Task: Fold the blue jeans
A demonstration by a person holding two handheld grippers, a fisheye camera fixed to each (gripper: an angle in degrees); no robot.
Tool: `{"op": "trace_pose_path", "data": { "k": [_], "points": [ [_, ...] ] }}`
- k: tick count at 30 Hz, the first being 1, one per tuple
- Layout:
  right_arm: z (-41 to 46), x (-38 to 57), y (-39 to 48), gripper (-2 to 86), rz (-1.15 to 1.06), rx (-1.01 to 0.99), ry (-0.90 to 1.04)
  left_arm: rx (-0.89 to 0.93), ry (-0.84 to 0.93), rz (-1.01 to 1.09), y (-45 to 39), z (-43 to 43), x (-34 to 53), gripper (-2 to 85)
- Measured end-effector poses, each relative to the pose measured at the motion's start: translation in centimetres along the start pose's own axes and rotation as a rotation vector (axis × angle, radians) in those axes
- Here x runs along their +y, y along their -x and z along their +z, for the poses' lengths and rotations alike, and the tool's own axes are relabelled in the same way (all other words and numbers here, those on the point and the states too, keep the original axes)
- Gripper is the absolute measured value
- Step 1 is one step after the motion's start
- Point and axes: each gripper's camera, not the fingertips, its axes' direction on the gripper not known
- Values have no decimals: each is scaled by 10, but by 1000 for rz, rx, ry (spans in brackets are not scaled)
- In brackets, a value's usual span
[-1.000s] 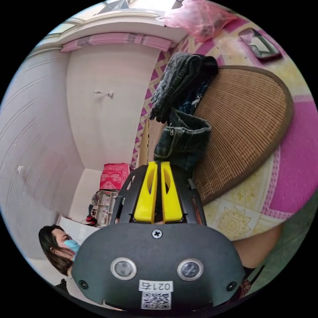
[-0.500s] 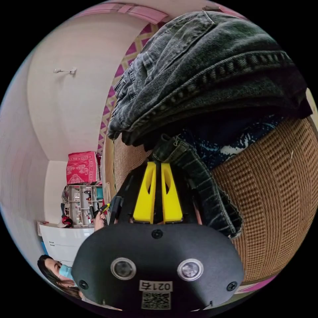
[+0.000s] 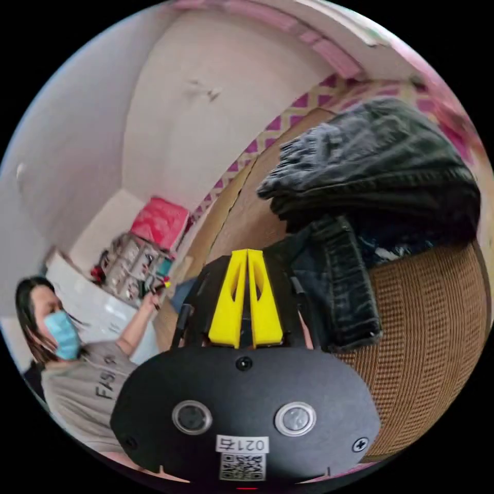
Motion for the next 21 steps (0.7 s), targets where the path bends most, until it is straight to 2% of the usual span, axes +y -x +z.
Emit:
{"op": "trace_pose_path", "data": {
  "k": [3, 4, 5, 7, 8, 10, 11, 13, 15, 17, 18, 19, 21],
  "points": [
    [68, -8, 70, -7, -273, 149, 209, -41, 89, 339, -103, 50, 9, -8],
    [98, -8, 89, -8, -356, 263, 271, -79, 114, 456, -138, 75, 18, -9],
    [128, -9, 96, -9, -405, 446, 319, -116, 134, 481, -149, 90, 22, -9],
    [168, -8, 87, -10, -467, 692, 410, -287, 283, 398, -134, 151, 29, -9],
    [167, -9, 91, -10, -499, 678, 341, -234, 189, 366, -125, 138, 30, -9],
    [164, -19, 98, -10, -423, 679, 356, -157, 170, 198, -74, 120, 29, -9],
    [152, -20, 110, -10, -378, 719, 303, -143, 173, 162, -65, 113, 32, -9],
    [127, -9, 142, -9, -467, 622, 237, -139, 121, 183, -64, 77, 57, -9],
    [120, 2, 157, -8, -484, 543, 292, -99, 94, 244, -75, 57, 80, -9],
    [152, 19, 142, -7, -450, 578, 472, -97, 121, 237, -73, 58, 99, -9],
    [161, 25, 135, -7, -455, 603, 493, -102, 150, 208, -65, 65, 110, -9],
    [157, 31, 133, -7, -456, 593, 390, -102, 156, 170, -54, 69, 122, -9],
    [157, 21, 140, -7, -400, 589, 424, -75, 92, 133, -43, 54, 141, -9]
  ]
}}
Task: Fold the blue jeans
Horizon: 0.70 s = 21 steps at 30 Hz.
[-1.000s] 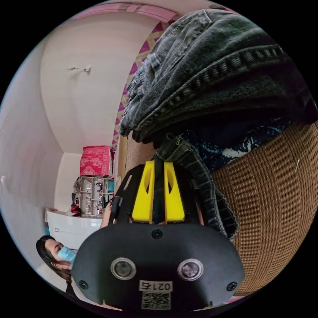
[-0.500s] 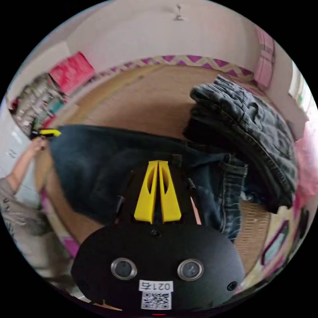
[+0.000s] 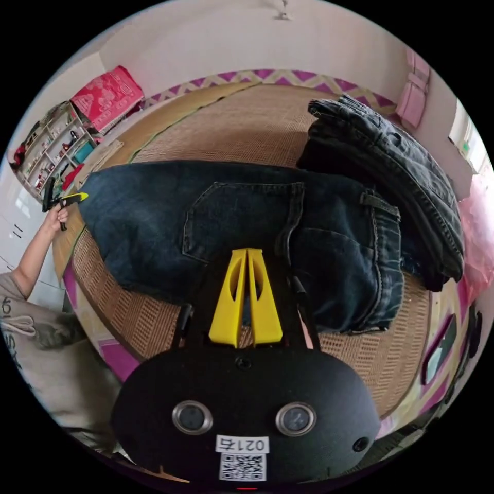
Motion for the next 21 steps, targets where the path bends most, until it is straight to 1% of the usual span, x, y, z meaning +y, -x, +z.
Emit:
{"op": "trace_pose_path", "data": {
  "k": [1, 2, 4, 6, 7, 8, 10, 11, 12, 13, 14, 15, 16, 17, 18, 19, 20, 21],
  "points": [
    [-11, -7, 9, -7, -1, 21, 26, 25, -53, -9, 1, -15, 14, -9],
    [-33, -4, 27, -7, -56, 2, -90, 36, -81, -10, 0, -23, 22, -9],
    [-49, 5, 54, -7, -121, -81, -246, 63, -174, -12, -2, -50, 54, -9],
    [-7, 0, 79, -7, -163, -89, -56, 124, -185, -36, 5, -58, 74, -9],
    [6, 5, 91, -7, -202, -38, -78, 171, -185, -78, 15, -61, 90, -9],
    [6, 6, 96, -7, -203, 42, -10, 189, -191, -101, 21, -64, 98, -9],
    [-9, 3, 107, -7, -213, 114, 42, 206, -251, -189, 44, -84, 136, -7],
    [-25, 12, 115, -7, -233, 105, -54, 197, -274, -217, 50, -92, 146, -6],
    [-33, 18, 118, -7, -243, 79, -124, 183, -334, -294, 66, -109, 170, -3],
    [-31, 27, 118, -7, -218, 57, -152, 171, -392, -388, 83, -125, 194, 4],
    [-9, 28, 115, -7, -196, 59, 1, 171, -411, -439, 93, -131, 205, 7],
    [-19, 34, 114, -7, -195, 57, -82, 188, -441, -532, 113, -140, 225, 42],
    [-25, 35, 113, -7, -178, 91, -37, 216, -456, -598, 132, -144, 239, 70],
    [-37, 41, 113, -6, -167, 94, -59, 231, -460, -627, 141, -146, 244, 81],
    [-46, 46, 112, -6, -149, 69, -109, 263, -472, -679, 158, -146, 252, 98],
    [-64, 59, 107, -6, -115, -19, -204, 293, -472, -721, 172, -145, 255, 110],
    [-75, 70, 102, -6, -90, -121, -251, 305, -471, -735, 178, -144, 254, 112],
    [-78, 74, 98, -6, -73, -160, -256, 308, -465, -763, 188, -142, 251, 116]
  ]
}}
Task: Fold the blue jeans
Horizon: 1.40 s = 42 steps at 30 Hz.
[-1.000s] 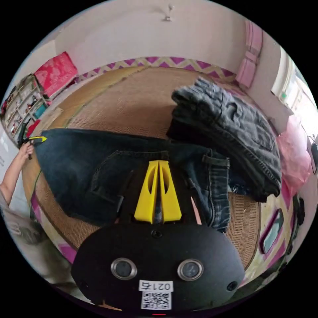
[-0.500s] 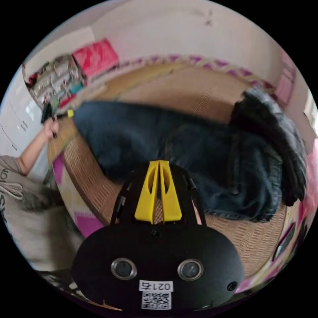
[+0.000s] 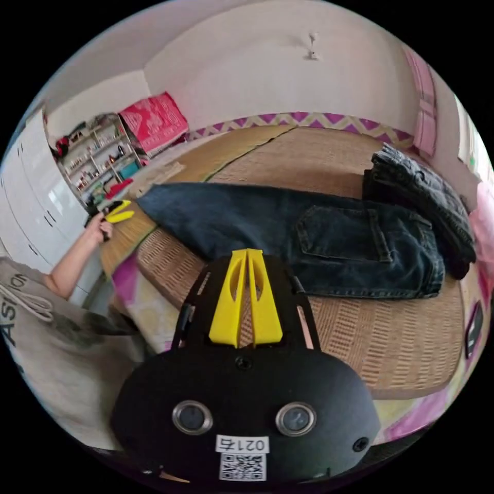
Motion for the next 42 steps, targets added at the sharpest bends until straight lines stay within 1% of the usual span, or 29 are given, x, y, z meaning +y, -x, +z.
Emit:
{"op": "trace_pose_path", "data": {
  "k": [2, 4, 7, 11, 13, 14, 15, 17, 20, 22, 26, 29, 31, 32, 34, 35, 37, 38, 40, 41, 42],
  "points": [
    [-11, 18, -10, -6, 97, -69, -3, -36, 0, -33, 3, 4, -14, 107],
    [-18, 35, -16, -6, 149, -108, -8, -120, -19, -52, -5, 6, -32, 93],
    [-30, 62, -25, -6, 198, -169, -13, -202, -14, -27, -28, 18, -57, 93],
    [-42, 94, -41, -6, 262, -204, -8, -221, -16, -20, -47, 32, -79, 67],
    [-44, 105, -50, -5, 287, -220, -9, -247, -69, -29, -56, 28, -83, 7],
    [-44, 110, -57, -5, 298, -230, -3, -216, -80, -31, -56, 26, -84, 3],
    [-45, 114, -61, -5, 306, -233, -1, -177, -87, -57, -56, 20, -85, -3],
    [-51, 127, -75, -5, 333, -245, -12, -151, -88, -37, -74, 12, -90, -7],
    [-60, 143, -94, -6, 360, -266, -27, -195, -104, 31, -126, -15, -99, -9],
    [-65, 153, -105, -6, 378, -274, -35, -245, -129, 50, -159, -51, -107, -9],
    [-73, 173, -133, -6, 414, -314, -60, -336, -164, 56, -193, -107, -114, -8],
    [-75, 183, -149, -6, 432, -333, -66, -409, -174, 168, -260, -132, -114, -6],
    [-74, 188, -156, -5, 434, -345, -60, -442, -178, 311, -356, -124, -100, -7],
    [-74, 190, -160, -6, 431, -351, -56, -451, -183, 358, -385, -118, -93, -7],
    [-74, 194, -163, -6, 427, -357, -54, -496, -179, 563, -508, -77, -48, -8],
    [-73, 196, -166, -6, 428, -363, -56, -504, -178, 617, -539, -63, -32, -9],
    [-73, 200, -169, -6, 431, -380, -59, -495, -161, 799, -647, 1, 44, -9],
    [-74, 202, -171, -6, 433, -394, -65, -491, -158, 843, -670, 19, 64, -8],
    [-76, 206, -173, -6, 440, -408, -75, -496, -132, 982, -740, 99, 147, -9],
    [-78, 209, -174, -6, 442, -417, -79, -500, -123, 1010, -753, 122, 167, -9],
    [-80, 210, -175, -6, 442, -420, -80, -515, -90, 1068, -772, 171, 206, -9]
  ]
}}
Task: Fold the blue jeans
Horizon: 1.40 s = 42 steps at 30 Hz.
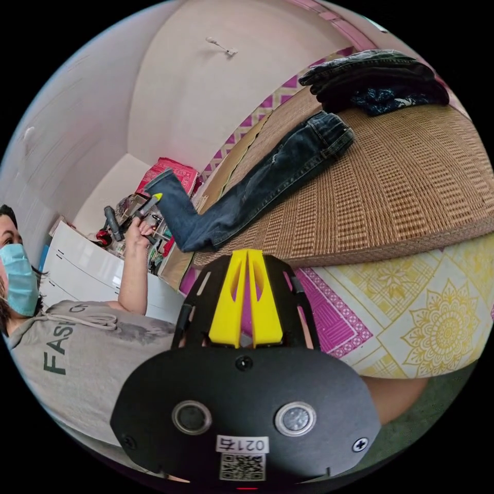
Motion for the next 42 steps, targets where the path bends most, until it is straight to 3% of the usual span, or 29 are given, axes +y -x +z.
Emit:
{"op": "trace_pose_path", "data": {
  "k": [5, 7, 11, 15, 18, 20, 23, 28, 33, 36, 39, 42],
  "points": [
    [-19, 9, -3, -6, 4, -10, 8, -67, 296, 241, -190, 151, 36, -9],
    [-28, 13, -5, -6, 18, -14, -1, -178, 234, 299, -227, 157, 50, -9],
    [-46, 18, -4, -5, 31, 0, -24, -249, 139, 330, -261, 128, 31, -7],
    [-53, 10, 2, -2, 23, 7, -28, -229, 244, 481, -296, 166, 46, 8],
    [-62, -6, 10, 7, 10, -8, -68, -181, 191, 495, -296, 144, 44, 38],
    [-70, -26, 7, 47, 74, -6, -151, -146, 270, 532, -293, 158, 47, 48],
    [-68, -65, -9, 121, 235, -11, -224, -93, 231, 515, -275, 145, 48, 54],
    [-42, -118, -20, 138, 468, -113, -279, 29, 52, 296, -177, 78, 40, 23],
    [-27, -142, 19, 113, 550, -17, -382, 14, 109, 89, -28, 95, 57, 3],
    [-24, -152, 31, 72, 592, -27, -406, 161, 195, -129, 86, 123, 96, -6],
    [-37, -170, 81, 48, 495, 5, -434, 339, 217, -332, 183, 137, 153, -9],
    [-36, -216, 203, 42, 141, 170, -404, 484, 210, -453, 252, 142, 206, -9]
  ]
}}
